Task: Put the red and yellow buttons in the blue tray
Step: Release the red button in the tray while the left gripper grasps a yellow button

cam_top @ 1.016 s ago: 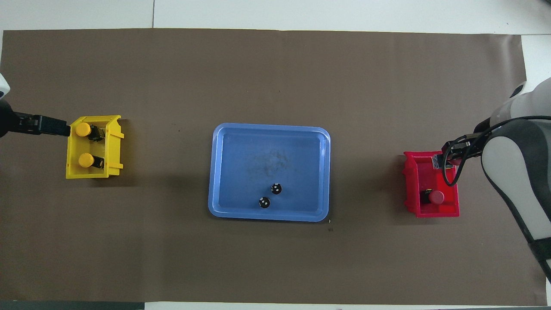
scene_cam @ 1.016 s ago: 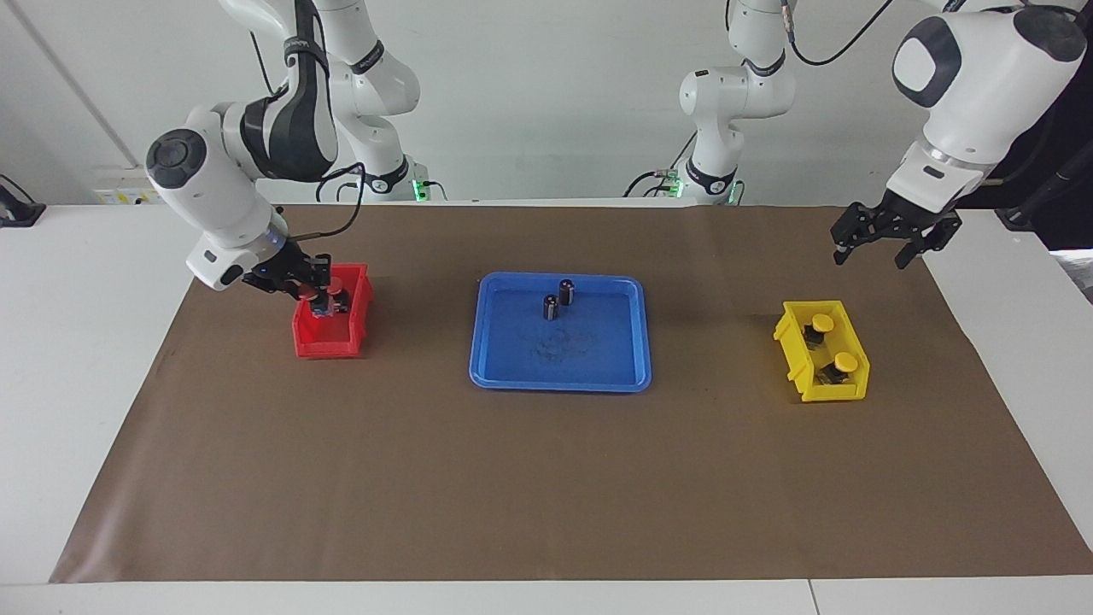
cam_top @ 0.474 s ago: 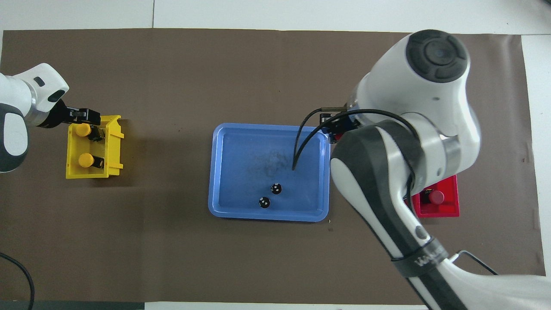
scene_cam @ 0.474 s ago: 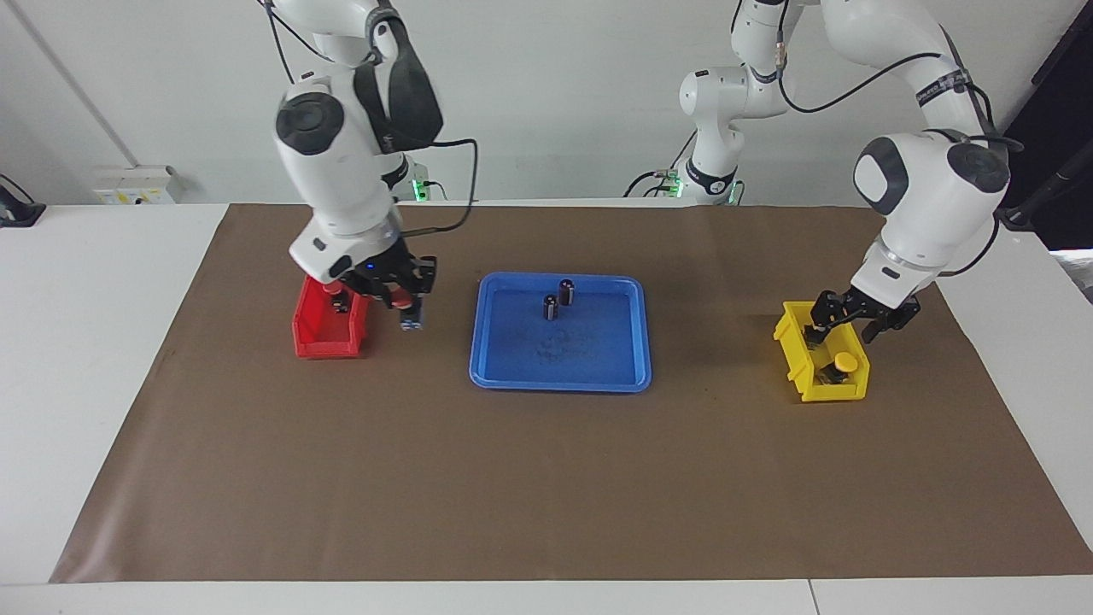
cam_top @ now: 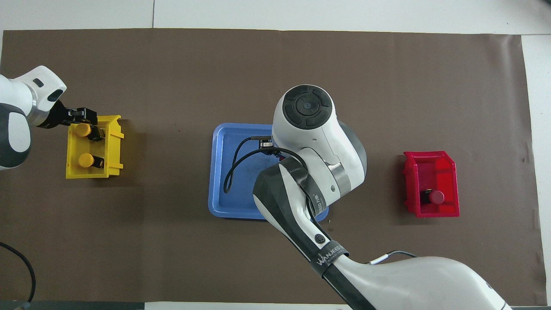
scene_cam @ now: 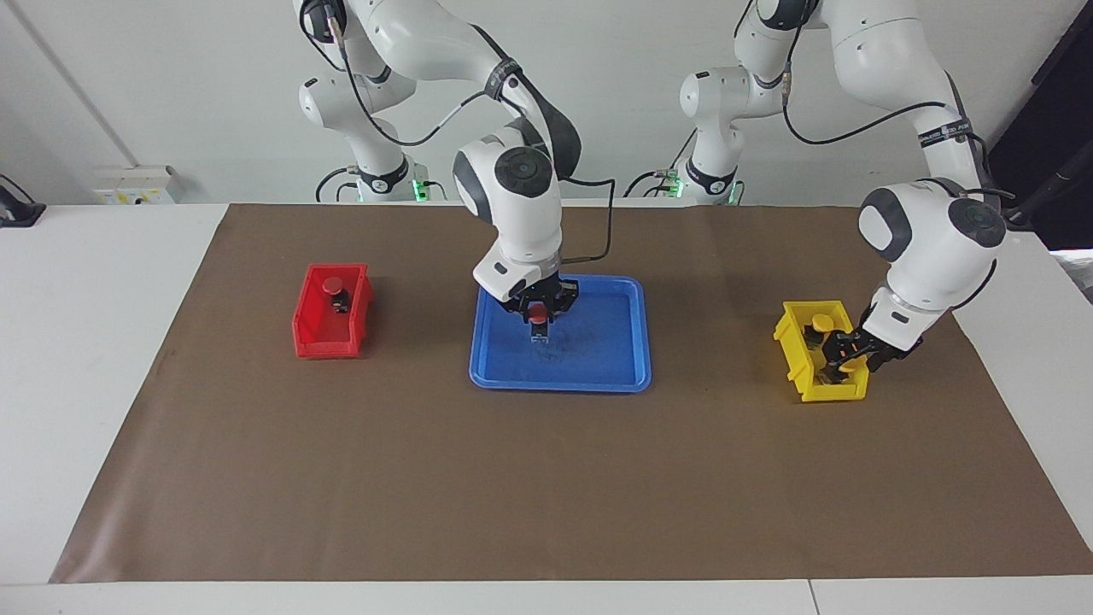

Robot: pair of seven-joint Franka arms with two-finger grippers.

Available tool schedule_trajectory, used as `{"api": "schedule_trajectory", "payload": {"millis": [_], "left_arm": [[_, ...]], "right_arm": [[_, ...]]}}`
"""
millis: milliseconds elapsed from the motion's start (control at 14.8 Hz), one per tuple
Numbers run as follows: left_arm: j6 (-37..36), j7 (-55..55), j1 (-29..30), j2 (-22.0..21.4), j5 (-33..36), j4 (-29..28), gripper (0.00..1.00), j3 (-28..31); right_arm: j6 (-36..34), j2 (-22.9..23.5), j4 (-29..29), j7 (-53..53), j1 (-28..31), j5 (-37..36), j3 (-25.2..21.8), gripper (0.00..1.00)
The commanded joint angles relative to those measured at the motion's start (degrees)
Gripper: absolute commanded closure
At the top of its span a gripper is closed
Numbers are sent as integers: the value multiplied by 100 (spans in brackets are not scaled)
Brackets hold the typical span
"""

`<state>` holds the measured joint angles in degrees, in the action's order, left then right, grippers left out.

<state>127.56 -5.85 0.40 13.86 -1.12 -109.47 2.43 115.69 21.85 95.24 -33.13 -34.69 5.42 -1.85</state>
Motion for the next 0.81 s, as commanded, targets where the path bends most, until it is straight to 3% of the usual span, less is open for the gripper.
{"api": "schedule_trajectory", "payload": {"millis": [0,610,745], "left_arm": [[-90,329,4,-32,24,14,24,-23],[-407,330,-4,-85,24,-65,24,-32],[-346,330,4,-111,24,-136,24,-32]], "right_arm": [[190,-49,232,-97,-108,-6,-34,75],[709,-40,628,-97,-126,-164,-34,72],[761,-49,637,-97,-117,-164,-34,57]]}}
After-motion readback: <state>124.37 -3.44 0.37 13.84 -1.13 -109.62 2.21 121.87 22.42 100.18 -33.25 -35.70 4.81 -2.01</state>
